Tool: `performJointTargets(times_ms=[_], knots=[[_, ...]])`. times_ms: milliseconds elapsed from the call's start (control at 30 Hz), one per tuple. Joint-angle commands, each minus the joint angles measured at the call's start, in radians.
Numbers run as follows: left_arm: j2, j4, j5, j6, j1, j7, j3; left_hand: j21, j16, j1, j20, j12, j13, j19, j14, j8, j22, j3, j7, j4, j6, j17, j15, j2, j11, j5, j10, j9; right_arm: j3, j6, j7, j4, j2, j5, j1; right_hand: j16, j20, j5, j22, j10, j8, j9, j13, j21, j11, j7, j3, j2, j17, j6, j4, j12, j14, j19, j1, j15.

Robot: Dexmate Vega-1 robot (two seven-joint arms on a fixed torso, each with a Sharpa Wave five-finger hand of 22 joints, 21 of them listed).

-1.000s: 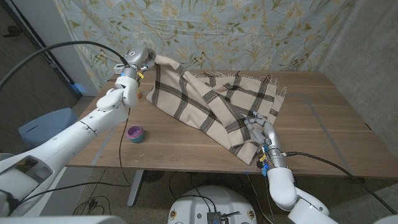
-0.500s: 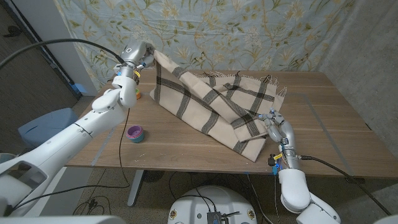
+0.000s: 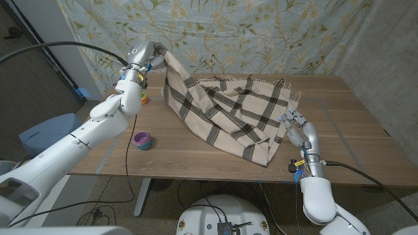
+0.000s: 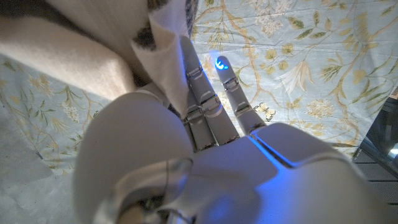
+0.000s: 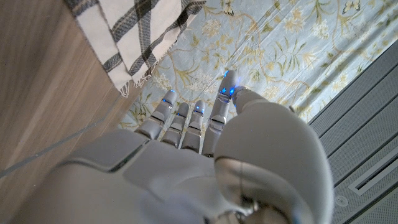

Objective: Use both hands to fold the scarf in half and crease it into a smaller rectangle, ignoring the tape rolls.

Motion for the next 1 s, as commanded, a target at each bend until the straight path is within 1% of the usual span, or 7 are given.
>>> performJointTargets(times_ms=[33, 267, 433, 500, 833, 900, 1000], knots=[[-0.005, -0.019, 0.029, 0.038, -0.017, -0.095, 0.039, 0.014, 0.006, 0.015, -0.002, 0.000, -0.008, -0.002, 0.012, 0.081, -0.001, 0.005, 0.048, -0.007, 0.058, 0.009, -0.025, 0.014, -0.008, 0.007, 0.016, 0.181, -0.070, -0.295, 0.068, -0.102, -0.067, -0.238, 0.015, -0.016, 0.030, -0.026, -0.006, -0.040, -0.076, -0.060, -0.002, 0.003, 0.010, 0.003, -0.047, -0.036, 0.003, -0.087, 0.003, -0.017, -0.009, -0.019, -0.049, 0.026], [-0.019, 0.012, 0.185, 0.124, -0.109, -0.165, 0.134, 0.025, 0.005, 0.017, -0.004, -0.002, -0.017, 0.004, 0.025, 0.077, -0.003, 0.007, 0.053, -0.013, 0.066, 0.007, -0.025, 0.011, -0.009, 0.005, 0.030, 0.174, -0.188, -0.437, 0.119, -0.134, -0.113, -0.385, 0.074, -0.027, 0.046, -0.034, -0.010, -0.059, -0.100, -0.087, -0.005, -0.005, 0.009, 0.000, -0.071, -0.061, -0.003, -0.092, -0.001, -0.024, -0.021, -0.039, -0.069, 0.038], [-0.038, 0.050, 0.252, 0.156, -0.164, -0.202, 0.175, 0.036, 0.004, 0.022, -0.008, -0.006, -0.029, 0.014, 0.040, 0.077, -0.005, 0.004, 0.052, -0.023, 0.078, -0.001, -0.027, 0.009, -0.011, 0.000, 0.042, 0.168, -0.254, -0.497, 0.156, -0.137, -0.130, -0.436, 0.113, -0.031, 0.049, -0.034, -0.012, -0.064, -0.107, -0.097, -0.007, -0.006, 0.006, -0.004, -0.078, -0.073, -0.006, -0.091, -0.008, -0.027, -0.023, -0.043, -0.069, 0.043], [-0.043, 0.059, 0.283, 0.172, -0.181, -0.216, 0.191, 0.041, 0.003, 0.023, -0.011, -0.008, -0.036, 0.018, 0.046, 0.076, -0.006, 0.003, 0.054, -0.026, 0.083, -0.006, -0.028, 0.008, -0.012, -0.002, 0.049, 0.166, -0.282, -0.542, 0.179, -0.145, -0.135, -0.466, 0.130, -0.034, 0.049, -0.033, -0.013, -0.070, -0.118, -0.105, -0.008, -0.009, 0.005, -0.007, -0.079, -0.073, -0.008, -0.104, -0.012, -0.029, -0.027, -0.050, -0.067, 0.043], [-0.024, 0.015, 0.334, 0.182, -0.206, -0.301, 0.205, 0.061, 0.003, 0.028, -0.014, -0.012, -0.047, 0.033, 0.067, 0.066, -0.009, 0.003, 0.062, -0.040, 0.093, -0.008, -0.033, 0.008, -0.010, -0.015, 0.067, 0.152, -0.403, -0.695, 0.282, -0.143, -0.150, -0.561, 0.219, -0.048, 0.055, -0.030, -0.017, -0.108, -0.171, -0.140, -0.012, -0.019, 0.002, -0.015, -0.099, -0.082, -0.013, -0.161, -0.014, -0.043, -0.050, -0.073, -0.088, 0.040], [-0.017, 0.000, 0.335, 0.175, -0.202, -0.313, 0.201, 0.063, 0.002, 0.027, -0.015, -0.012, -0.046, 0.032, 0.068, 0.063, -0.010, 0.003, 0.063, -0.041, 0.092, -0.009, -0.032, 0.009, -0.010, -0.016, 0.066, 0.150, -0.427, -0.727, 0.305, -0.146, -0.154, -0.584, 0.236, -0.053, 0.058, -0.028, -0.017, -0.120, -0.193, -0.153, -0.014, -0.023, 0.004, -0.017, -0.109, -0.088, -0.016, -0.187, -0.015, -0.046, -0.056, -0.080, -0.097, 0.045], [-0.004, -0.026, 0.341, 0.165, -0.195, -0.333, 0.195, 0.066, 0.001, 0.026, -0.014, -0.011, -0.043, 0.029, 0.066, 0.059, -0.011, 0.003, 0.061, -0.042, 0.093, -0.004, -0.031, 0.009, -0.009, -0.019, 0.066, 0.146, -0.457, -0.771, 0.335, -0.154, -0.159, -0.614, 0.255, -0.057, 0.058, -0.027, -0.018, -0.131, -0.201, -0.160, -0.015, -0.026, 0.003, -0.018, -0.115, -0.092, -0.017, -0.191, -0.014, -0.049, -0.064, -0.086, -0.104, 0.044]])
